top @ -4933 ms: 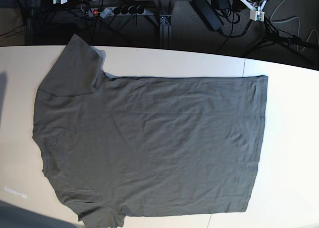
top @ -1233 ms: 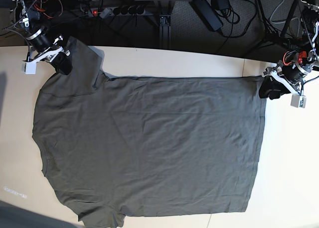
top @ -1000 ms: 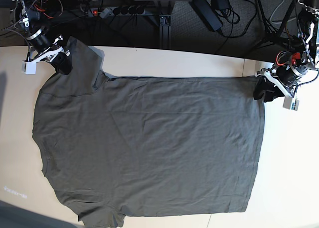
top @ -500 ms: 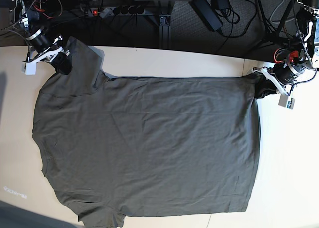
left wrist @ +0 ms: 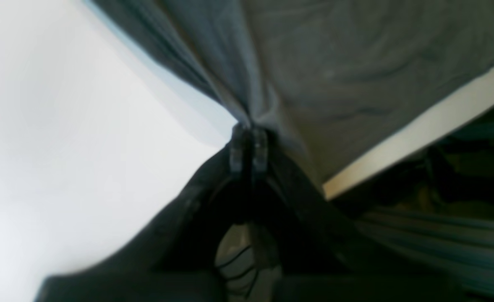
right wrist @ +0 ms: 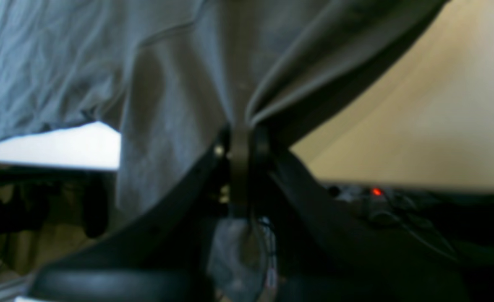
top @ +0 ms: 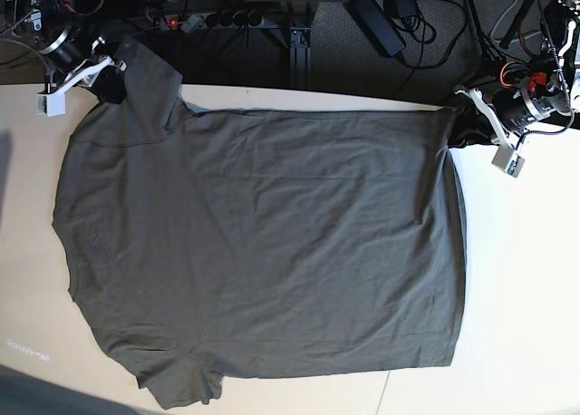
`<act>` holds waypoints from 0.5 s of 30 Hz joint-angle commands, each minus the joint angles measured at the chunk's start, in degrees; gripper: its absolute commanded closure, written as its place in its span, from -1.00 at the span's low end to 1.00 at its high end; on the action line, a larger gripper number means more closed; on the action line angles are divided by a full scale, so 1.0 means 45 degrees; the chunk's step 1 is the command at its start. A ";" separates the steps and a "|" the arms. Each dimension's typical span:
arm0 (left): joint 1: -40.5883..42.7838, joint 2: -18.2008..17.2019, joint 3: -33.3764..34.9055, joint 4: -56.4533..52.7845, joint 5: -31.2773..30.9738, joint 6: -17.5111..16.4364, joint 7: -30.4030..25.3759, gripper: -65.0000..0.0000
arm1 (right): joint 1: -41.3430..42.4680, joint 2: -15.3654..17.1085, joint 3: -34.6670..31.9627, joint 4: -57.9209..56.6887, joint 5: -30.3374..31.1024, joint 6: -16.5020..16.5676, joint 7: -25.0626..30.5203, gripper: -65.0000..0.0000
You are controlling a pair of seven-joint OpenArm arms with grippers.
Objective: Fold the T-shirt properly
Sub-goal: 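Lift both corners and fold the shirt's side edge inward across the body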
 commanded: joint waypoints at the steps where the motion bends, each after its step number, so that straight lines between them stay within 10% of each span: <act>1: 0.0010 -0.0291 -0.0238 0.0355 -0.0170 -0.0304 -0.0209 1.00 | -0.0185 0.0180 0.0223 0.0345 0.0151 0.0155 0.0151 1.00; 15: 0.0073 -0.1127 -0.1914 0.0986 -0.1753 -0.0304 0.0277 1.00 | -0.0559 0.0826 0.2011 0.1171 0.1307 0.0568 -0.0466 1.00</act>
